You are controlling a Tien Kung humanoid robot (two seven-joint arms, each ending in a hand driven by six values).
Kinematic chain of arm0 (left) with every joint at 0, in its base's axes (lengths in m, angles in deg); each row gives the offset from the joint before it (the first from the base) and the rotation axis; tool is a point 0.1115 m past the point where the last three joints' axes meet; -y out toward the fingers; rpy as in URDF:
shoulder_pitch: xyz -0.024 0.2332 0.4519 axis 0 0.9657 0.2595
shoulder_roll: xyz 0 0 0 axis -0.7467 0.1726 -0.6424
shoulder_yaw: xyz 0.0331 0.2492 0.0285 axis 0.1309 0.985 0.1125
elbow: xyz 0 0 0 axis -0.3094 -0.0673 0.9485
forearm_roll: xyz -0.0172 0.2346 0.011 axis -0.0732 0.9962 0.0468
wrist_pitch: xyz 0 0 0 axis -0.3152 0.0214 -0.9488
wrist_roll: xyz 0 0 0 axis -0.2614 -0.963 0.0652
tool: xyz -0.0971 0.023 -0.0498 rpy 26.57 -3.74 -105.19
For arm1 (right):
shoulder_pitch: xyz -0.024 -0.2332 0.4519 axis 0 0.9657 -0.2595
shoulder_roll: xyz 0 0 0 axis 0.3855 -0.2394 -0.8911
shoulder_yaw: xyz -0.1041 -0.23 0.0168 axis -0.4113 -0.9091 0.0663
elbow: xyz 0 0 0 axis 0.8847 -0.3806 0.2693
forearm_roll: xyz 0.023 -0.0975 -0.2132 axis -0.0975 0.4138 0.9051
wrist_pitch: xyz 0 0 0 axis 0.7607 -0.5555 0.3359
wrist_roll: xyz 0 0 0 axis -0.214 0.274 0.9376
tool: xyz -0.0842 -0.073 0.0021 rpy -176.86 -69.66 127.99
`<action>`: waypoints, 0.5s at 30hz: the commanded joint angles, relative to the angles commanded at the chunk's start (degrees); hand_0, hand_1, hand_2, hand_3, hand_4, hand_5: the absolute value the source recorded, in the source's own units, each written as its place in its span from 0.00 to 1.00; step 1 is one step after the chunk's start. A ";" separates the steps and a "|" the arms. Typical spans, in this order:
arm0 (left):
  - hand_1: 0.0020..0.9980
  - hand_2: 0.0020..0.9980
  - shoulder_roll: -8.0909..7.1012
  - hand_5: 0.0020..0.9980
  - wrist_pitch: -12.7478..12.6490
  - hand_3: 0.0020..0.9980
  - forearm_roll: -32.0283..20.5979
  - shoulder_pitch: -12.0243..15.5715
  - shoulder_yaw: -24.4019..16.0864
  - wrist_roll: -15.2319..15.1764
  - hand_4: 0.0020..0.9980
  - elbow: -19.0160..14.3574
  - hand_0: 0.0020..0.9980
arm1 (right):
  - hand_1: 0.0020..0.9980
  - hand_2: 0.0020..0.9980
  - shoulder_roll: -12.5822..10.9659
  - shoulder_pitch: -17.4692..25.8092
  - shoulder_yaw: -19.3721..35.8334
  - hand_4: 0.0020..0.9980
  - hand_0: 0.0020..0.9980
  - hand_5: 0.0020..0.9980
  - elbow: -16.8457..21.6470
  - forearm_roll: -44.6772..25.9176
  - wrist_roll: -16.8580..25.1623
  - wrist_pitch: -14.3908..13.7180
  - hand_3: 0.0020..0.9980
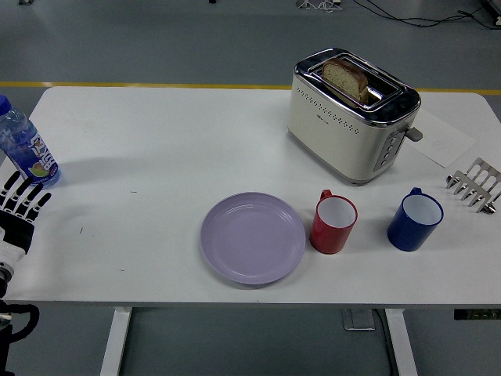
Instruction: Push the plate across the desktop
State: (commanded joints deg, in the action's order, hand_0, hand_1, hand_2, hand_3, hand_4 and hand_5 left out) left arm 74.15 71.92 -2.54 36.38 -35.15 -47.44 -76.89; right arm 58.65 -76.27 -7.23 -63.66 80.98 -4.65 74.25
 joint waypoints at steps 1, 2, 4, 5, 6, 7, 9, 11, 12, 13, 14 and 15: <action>0.57 0.59 0.01 1.00 -0.13 0.63 -0.02 -0.03 -0.04 -0.09 0.49 0.09 0.48 | 0.52 0.59 -0.02 -0.02 0.08 0.37 0.61 0.25 0.00 0.05 0.02 -0.01 0.58; 0.57 0.58 0.02 1.00 -0.17 0.63 -0.02 -0.04 -0.06 -0.12 0.49 0.12 0.48 | 0.52 0.59 -0.02 -0.03 0.10 0.37 0.61 0.25 0.00 0.07 0.03 -0.01 0.58; 0.57 0.58 0.05 1.00 -0.36 0.63 -0.05 -0.05 -0.19 -0.30 0.49 0.27 0.48 | 0.52 0.59 -0.07 -0.08 0.16 0.37 0.61 0.25 0.00 0.00 0.10 -0.05 0.58; 0.57 0.58 0.07 1.00 -0.46 0.63 -0.08 -0.04 -0.25 -0.38 0.49 0.30 0.48 | 0.52 0.59 -0.11 -0.14 0.22 0.37 0.61 0.25 0.00 -0.01 0.14 -0.07 0.58; 0.57 0.58 0.08 1.00 -0.47 0.63 -0.09 -0.04 -0.28 -0.39 0.49 0.30 0.48 | 0.52 0.59 -0.12 -0.16 0.24 0.37 0.61 0.25 0.00 -0.01 0.15 -0.07 0.58; 0.57 0.58 0.08 1.00 -0.45 0.63 -0.10 -0.05 -0.31 -0.39 0.49 0.28 0.48 | 0.52 0.59 -0.12 -0.21 0.27 0.37 0.61 0.25 0.00 -0.01 0.16 -0.08 0.58; 0.57 0.58 0.08 1.00 -0.43 0.63 -0.11 -0.11 -0.42 -0.36 0.49 0.26 0.48 | 0.52 0.59 -0.13 -0.27 0.23 0.37 0.61 0.25 0.00 -0.14 0.16 -0.09 0.58; 0.57 0.58 0.10 1.00 -0.39 0.63 -0.16 -0.20 -0.49 -0.35 0.49 0.22 0.48 | 0.52 0.59 -0.13 -0.36 0.25 0.37 0.61 0.25 0.00 -0.18 0.16 -0.09 0.58; 0.57 0.58 0.10 1.00 -0.34 0.63 -0.14 -0.22 -0.50 -0.33 0.49 0.18 0.48 | 0.52 0.59 -0.12 -0.39 0.33 0.37 0.61 0.25 0.00 -0.11 0.15 -0.10 0.58; 0.57 0.58 0.10 1.00 -0.33 0.63 -0.14 -0.23 -0.50 -0.32 0.49 0.16 0.48 | 0.52 0.59 -0.11 -0.40 0.36 0.37 0.61 0.25 0.00 -0.08 0.15 -0.10 0.58; 0.57 0.58 0.11 1.00 -0.31 0.63 -0.15 -0.25 -0.52 -0.31 0.49 0.16 0.49 | 0.52 0.59 -0.11 -0.42 0.43 0.37 0.61 0.25 0.00 0.04 0.13 -0.08 0.58; 0.57 0.58 0.12 1.00 -0.31 0.63 -0.15 -0.25 -0.53 -0.31 0.49 0.15 0.49 | 0.52 0.59 -0.11 -0.42 0.46 0.37 0.61 0.25 0.00 0.09 0.12 -0.07 0.58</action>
State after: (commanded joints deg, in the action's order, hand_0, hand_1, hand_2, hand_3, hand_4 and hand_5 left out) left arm 74.27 71.61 -2.69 36.13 -35.68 -47.75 -76.73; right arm 58.54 -76.69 -6.77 -63.66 81.06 -4.53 74.18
